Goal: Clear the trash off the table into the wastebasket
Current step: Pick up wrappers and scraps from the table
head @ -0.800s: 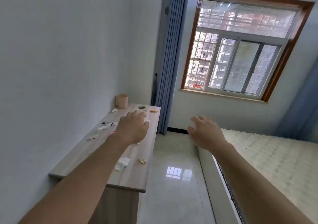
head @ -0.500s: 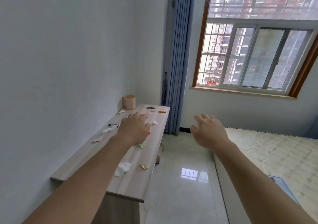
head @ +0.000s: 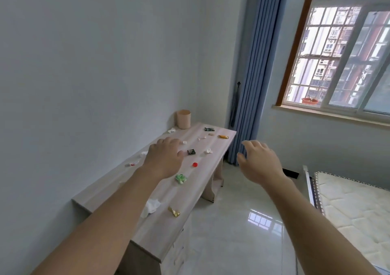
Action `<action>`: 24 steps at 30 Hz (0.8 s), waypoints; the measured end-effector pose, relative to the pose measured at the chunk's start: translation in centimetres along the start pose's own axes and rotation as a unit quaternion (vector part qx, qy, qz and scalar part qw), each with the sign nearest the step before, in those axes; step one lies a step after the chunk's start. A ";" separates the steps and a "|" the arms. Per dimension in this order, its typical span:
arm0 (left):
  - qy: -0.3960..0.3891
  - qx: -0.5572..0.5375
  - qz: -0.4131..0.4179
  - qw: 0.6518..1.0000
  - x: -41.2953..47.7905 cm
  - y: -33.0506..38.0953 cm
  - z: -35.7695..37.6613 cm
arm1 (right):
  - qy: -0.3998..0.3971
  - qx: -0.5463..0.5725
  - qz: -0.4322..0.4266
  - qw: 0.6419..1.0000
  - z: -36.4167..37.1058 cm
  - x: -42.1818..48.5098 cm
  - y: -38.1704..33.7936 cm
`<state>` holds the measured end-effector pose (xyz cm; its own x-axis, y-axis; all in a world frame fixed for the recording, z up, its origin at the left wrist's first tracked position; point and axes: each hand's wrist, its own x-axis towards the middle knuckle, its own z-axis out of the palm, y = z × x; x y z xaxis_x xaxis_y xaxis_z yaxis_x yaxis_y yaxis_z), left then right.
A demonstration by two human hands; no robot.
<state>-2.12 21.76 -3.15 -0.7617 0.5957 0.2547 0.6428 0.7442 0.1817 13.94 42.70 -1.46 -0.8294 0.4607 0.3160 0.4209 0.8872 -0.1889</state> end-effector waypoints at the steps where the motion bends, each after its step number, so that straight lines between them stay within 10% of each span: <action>1: 0.004 0.001 -0.007 1.000 0.7 -0.5 0.4 | -0.004 0.002 -0.004 1.000 0.6 1.1 0.0; 24: 0.019 0.010 -0.164 0.986 16.9 -14.5 13.2 | -0.111 -0.015 -0.123 0.986 18.3 25.5 -2.2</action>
<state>-25.41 25.03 -13.99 -0.9249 0.3097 0.2208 0.3595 0.9012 0.2420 -14.84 52.06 -9.96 -0.9663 0.2174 0.1379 0.2042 0.9734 -0.1038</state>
